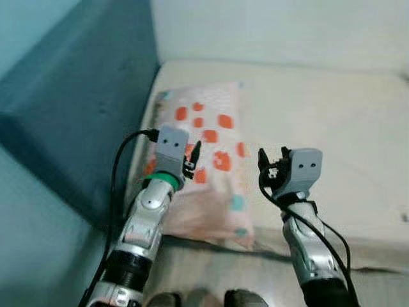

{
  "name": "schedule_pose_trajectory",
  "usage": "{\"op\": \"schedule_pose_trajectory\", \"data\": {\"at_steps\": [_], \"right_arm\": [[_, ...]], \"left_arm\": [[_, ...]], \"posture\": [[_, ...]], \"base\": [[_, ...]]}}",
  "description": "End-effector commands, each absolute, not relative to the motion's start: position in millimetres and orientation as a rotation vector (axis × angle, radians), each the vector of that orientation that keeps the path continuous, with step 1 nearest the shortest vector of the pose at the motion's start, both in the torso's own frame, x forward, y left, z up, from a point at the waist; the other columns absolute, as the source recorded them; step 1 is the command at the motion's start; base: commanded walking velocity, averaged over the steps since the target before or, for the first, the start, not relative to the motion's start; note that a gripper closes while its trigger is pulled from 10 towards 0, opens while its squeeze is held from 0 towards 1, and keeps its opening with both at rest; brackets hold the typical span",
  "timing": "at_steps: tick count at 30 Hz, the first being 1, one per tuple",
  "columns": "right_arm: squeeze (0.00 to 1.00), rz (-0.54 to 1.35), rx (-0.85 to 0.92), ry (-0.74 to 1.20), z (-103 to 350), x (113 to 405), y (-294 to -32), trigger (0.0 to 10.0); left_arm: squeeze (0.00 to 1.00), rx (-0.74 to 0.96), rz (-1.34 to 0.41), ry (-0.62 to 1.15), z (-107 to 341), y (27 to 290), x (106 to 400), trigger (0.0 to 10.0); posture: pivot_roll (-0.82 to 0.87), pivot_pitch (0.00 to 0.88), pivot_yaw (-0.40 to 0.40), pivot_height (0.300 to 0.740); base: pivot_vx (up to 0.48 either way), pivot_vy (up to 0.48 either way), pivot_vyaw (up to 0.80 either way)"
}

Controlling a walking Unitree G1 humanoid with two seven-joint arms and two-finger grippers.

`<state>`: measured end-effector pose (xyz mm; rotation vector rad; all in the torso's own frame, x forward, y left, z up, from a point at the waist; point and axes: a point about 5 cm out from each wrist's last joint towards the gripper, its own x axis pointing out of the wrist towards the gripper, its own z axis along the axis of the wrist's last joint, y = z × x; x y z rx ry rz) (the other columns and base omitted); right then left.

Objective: Clean up the room

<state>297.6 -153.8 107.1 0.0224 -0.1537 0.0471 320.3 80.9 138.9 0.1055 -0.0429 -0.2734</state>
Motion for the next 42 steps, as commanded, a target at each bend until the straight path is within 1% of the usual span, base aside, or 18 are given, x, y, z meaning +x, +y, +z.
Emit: {"op": "schedule_pose_trajectory", "data": {"at_steps": [1,6,11,16,25,36,42], "right_arm": [[0.0,0.045,0.03,-0.133,101.1,294.7,-152.8,10.0],[0.0,0.046,0.03,-0.131,100.5,294.7,-152.4,10.0],[0.0,0.075,0.038,-0.121,99.4,297.3,-147.6,10.0],[0.0,0.136,0.053,-0.096,95.6,298.1,-138.9,10.0],[0.0,0.164,0.055,-0.091,94.7,301.4,-133.3,10.0],[0.0,0.189,0.056,-0.084,92.2,303.2,-128.4,10.0],[0.0,0.231,0.072,-0.083,93.5,304.6,-117.9,10.0]], "left_arm": [[0.0,0.125,-0.248,-0.017,132.5,87.5,320.6,10.0],[0.0,0.13,-0.244,-0.014,131.3,88.4,321.1,10.0],[0.0,0.171,-0.233,0.02,123.9,90.5,322.6,10.0],[0.0,0.158,-0.196,0.1,107.4,99.2,321.0,10.0],[0.0,0.146,-0.141,0.171,91.8,111.8,320.7,10.0],[0.0,0.166,-0.106,0.198,86.3,111.0,327.3,10.0],[0.0,0.153,-0.073,0.234,82.9,114.9,335.0,10.0]], "posture": [[-0.1,0.038,0.042,0.74],[-0.1,0.036,0.042,0.74],[-0.09,0.039,0.041,0.74],[-0.08,0.037,0.037,0.74],[-0.07,0.024,0.03,0.74],[-0.06,0.025,0.029,0.74],[-0.06,0.03,0.022,0.74]], "base": [[0.0,0.0,0.0],[0.0,0.0,0.0],[0.0,0.0,0.0],[0.0,0.0,0.0],[0.0,0.0,0.0],[0.0,0.0,0.0],[0.0,0.0,0.0]]}}
